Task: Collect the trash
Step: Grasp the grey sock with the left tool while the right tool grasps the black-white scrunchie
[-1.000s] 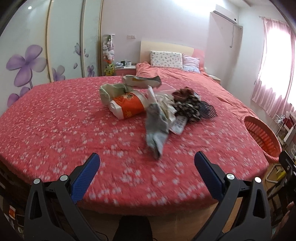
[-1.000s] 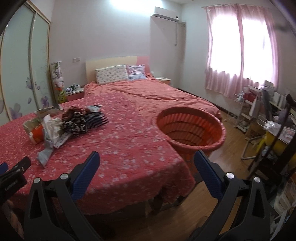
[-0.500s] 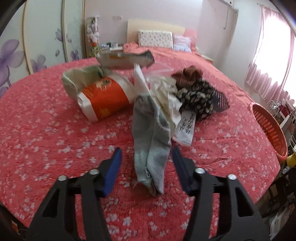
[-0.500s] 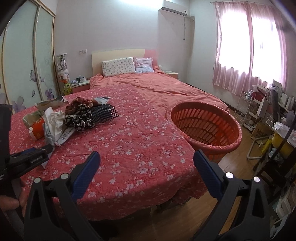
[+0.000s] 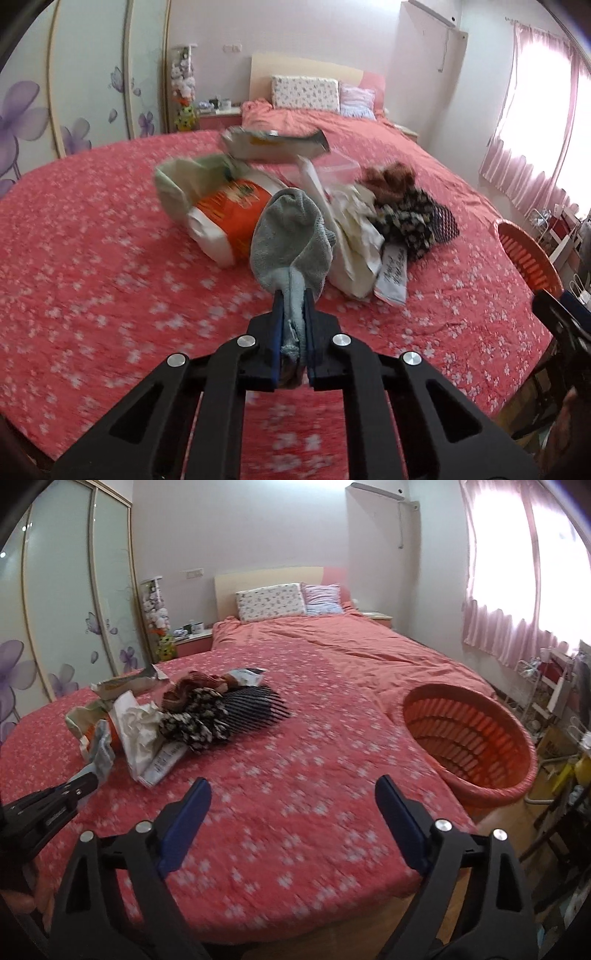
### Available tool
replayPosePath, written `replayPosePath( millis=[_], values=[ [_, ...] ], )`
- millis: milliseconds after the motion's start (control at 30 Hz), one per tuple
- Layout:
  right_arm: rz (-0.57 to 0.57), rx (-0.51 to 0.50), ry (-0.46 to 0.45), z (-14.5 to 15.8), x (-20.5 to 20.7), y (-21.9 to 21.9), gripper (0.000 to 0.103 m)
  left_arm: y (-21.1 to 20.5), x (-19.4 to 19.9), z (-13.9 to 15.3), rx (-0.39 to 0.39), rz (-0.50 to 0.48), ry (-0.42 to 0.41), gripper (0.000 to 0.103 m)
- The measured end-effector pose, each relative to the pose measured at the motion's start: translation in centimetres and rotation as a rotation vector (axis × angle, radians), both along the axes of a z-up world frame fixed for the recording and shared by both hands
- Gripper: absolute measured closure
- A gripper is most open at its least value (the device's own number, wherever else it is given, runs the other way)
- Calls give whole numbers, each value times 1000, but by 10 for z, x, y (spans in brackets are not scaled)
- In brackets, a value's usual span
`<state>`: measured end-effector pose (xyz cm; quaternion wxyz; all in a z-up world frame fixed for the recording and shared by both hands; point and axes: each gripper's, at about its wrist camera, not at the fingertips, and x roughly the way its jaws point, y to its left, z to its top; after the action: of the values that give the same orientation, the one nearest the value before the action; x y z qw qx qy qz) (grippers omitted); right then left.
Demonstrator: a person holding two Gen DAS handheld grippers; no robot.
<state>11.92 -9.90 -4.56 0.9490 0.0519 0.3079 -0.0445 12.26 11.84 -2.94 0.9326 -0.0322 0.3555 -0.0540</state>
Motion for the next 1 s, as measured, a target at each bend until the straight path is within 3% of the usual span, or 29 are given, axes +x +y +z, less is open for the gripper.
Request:
replayPosePath(
  millis=[67, 233, 600, 667, 733, 1000],
  values=[
    [19, 25, 6, 2, 14, 3, 24, 7, 0, 5, -1, 10, -12, 94],
    [83, 73, 20, 7, 52, 16, 46, 23, 3, 15, -13, 44, -35, 94],
    [159, 128, 134, -14, 137, 32, 62, 32, 18, 27, -35, 66, -61, 94],
    [193, 147, 162, -19, 144, 34, 70, 32, 18, 27, -37, 66, -62, 94],
    [228, 160, 182, -24, 148, 37, 95, 31, 20, 27, -36, 62, -62, 94],
    [221, 170, 90, -2, 121, 22, 99, 21, 22, 31, -30, 40, -72, 94]
  ],
)
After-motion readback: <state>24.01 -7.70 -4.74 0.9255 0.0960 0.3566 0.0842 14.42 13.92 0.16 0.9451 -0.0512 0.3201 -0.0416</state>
